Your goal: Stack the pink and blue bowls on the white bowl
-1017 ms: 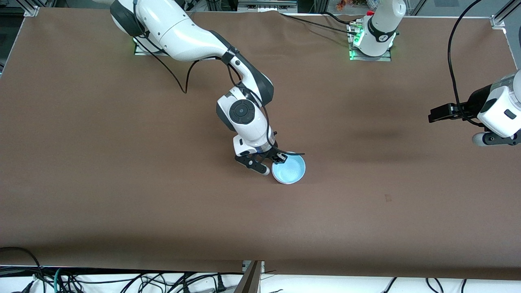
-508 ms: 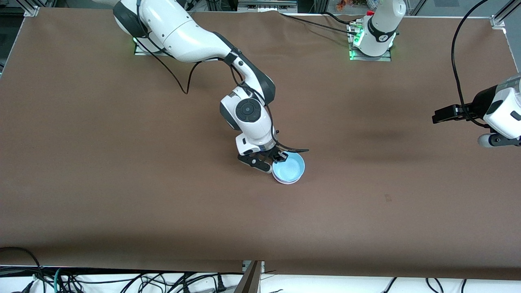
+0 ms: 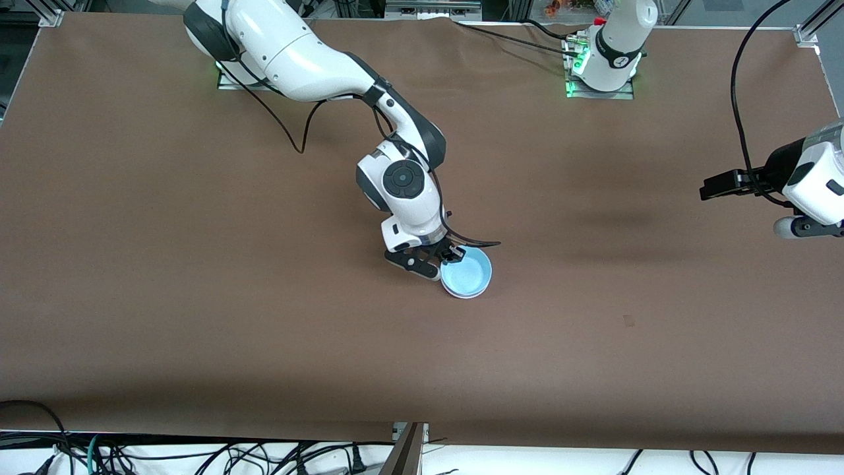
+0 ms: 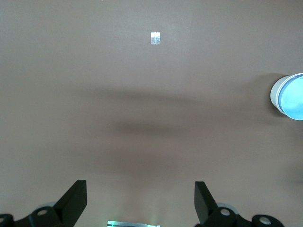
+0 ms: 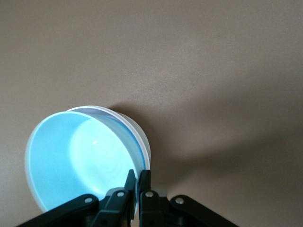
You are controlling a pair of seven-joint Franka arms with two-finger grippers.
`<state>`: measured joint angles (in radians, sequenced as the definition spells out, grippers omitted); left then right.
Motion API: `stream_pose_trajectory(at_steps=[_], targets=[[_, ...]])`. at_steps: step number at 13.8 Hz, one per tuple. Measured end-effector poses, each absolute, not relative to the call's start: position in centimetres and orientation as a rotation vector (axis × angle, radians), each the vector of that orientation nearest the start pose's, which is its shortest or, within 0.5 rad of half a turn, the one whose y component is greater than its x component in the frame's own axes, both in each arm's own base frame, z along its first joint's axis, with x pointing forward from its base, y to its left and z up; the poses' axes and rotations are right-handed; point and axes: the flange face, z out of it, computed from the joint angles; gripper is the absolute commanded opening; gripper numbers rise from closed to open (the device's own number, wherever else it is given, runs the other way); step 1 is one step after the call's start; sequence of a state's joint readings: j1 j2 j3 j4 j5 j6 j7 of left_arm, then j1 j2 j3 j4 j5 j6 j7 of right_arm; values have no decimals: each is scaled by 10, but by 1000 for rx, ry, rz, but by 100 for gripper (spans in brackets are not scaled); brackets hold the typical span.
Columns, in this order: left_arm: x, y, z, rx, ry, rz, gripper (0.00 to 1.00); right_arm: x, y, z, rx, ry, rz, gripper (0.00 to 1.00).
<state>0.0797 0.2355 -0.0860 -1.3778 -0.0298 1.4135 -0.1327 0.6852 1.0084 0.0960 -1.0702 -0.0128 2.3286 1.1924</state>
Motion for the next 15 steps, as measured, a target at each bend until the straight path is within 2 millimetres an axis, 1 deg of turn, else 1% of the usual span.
stream_pose_trajectory(at_steps=[1, 2, 3, 4, 5, 6, 7, 8, 9, 10, 11, 12, 13, 14, 15], targets=[[606, -1, 565, -3155, -198, 320, 100, 587, 542, 237, -2816, 657, -125, 55], [606, -1, 565, -3155, -198, 320, 100, 588, 542, 238, -2816, 659, -126, 59], [606, -1, 565, -3155, -198, 320, 100, 589, 540, 239, -2817, 662, -127, 71], [606, -1, 565, -3155, -198, 320, 100, 591, 538, 242, -2827, 668, -123, 98], [606, -1, 565, -3155, -198, 320, 100, 593, 535, 246, -2837, 675, -117, 100], [606, -1, 566, -3155, -198, 320, 100, 598, 532, 255, -2839, 678, -121, 100], [606, -1, 566, -3155, -198, 320, 100, 605, 525, 272, -2849, 668, -127, 100], [606, -1, 565, -3155, -198, 320, 100, 612, 515, 294, -2868, 642, -130, 100], [606, -1, 566, -3155, -198, 319, 100, 622, 499, 320, -2894, 609, -133, 100], [606, -1, 565, -3155, -198, 319, 100, 635, 471, 347, -2934, 561, -126, 100], [606, -1, 565, -3155, -199, 320, 100, 652, 434, 367, -2980, 504, -102, 100], [606, -1, 565, -3155, -198, 320, 100, 670, 391, 384, -3012, 445, -69, 100], [606, -1, 565, -3155, -198, 320, 100, 684, 353, 396, -3026, 400, -38, 100], [607, -1, 565, -3155, -197, 320, 100, 692, 323, 406, -3035, 379, -10, 100], [607, -1, 565, -3155, -197, 321, 100, 694, 305, 414, -3045, 372, 25, 100]])
